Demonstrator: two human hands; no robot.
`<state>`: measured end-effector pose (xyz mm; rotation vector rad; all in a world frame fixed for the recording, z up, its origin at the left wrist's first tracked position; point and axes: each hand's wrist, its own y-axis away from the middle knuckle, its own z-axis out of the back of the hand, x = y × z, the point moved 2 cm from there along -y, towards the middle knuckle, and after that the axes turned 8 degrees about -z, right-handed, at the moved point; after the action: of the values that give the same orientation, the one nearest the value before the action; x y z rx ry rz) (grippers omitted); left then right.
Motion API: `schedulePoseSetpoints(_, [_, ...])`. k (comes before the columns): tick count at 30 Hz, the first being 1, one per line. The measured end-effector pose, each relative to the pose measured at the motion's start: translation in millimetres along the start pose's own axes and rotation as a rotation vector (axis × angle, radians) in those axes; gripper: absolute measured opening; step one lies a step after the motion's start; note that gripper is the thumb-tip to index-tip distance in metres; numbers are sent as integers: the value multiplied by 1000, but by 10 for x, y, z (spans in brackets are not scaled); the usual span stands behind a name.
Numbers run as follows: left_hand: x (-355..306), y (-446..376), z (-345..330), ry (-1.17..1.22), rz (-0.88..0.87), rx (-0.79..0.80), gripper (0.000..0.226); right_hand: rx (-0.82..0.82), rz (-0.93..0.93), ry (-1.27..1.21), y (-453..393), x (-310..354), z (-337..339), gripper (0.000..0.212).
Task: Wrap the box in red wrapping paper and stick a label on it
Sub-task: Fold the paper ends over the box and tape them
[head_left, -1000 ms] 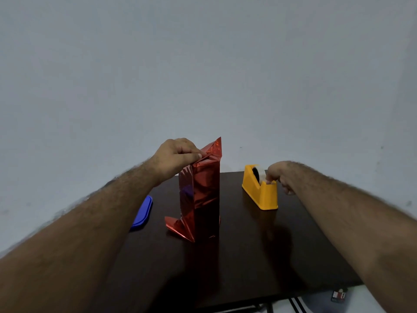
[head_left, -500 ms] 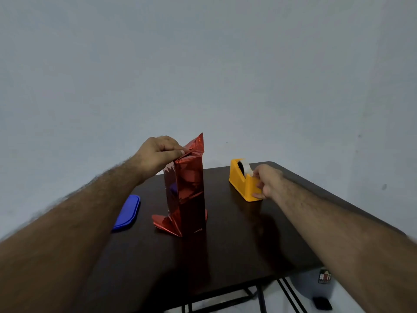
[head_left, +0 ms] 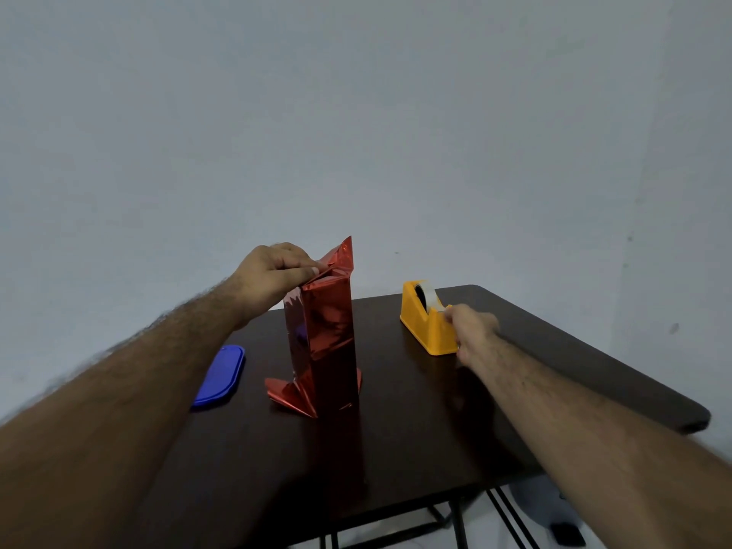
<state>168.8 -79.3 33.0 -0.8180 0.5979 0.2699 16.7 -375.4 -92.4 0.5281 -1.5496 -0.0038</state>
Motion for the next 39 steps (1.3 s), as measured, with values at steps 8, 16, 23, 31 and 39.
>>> schedulePoseSetpoints(8, [20,-8,-10,4,-9,-11,18,-82,48,119,-102,-182,17,45])
schedulePoseSetpoints(16, [9,-16,-27,19,-1,-20,16,13,140,-30,41,-233,124,13])
schedulePoseSetpoints(23, [-100,43,-136,-184,-63,-110,11,296,234,-139,705,204,-71,12])
schedulePoseSetpoints(31, [-170,98,-134,-345,-52,-128,14,512,338,69,1523,845,-528,8])
schedulePoseSetpoints(39, [-404,85,-198,-501,61,-78,22,604,217,451,2155,1060,-544,13])
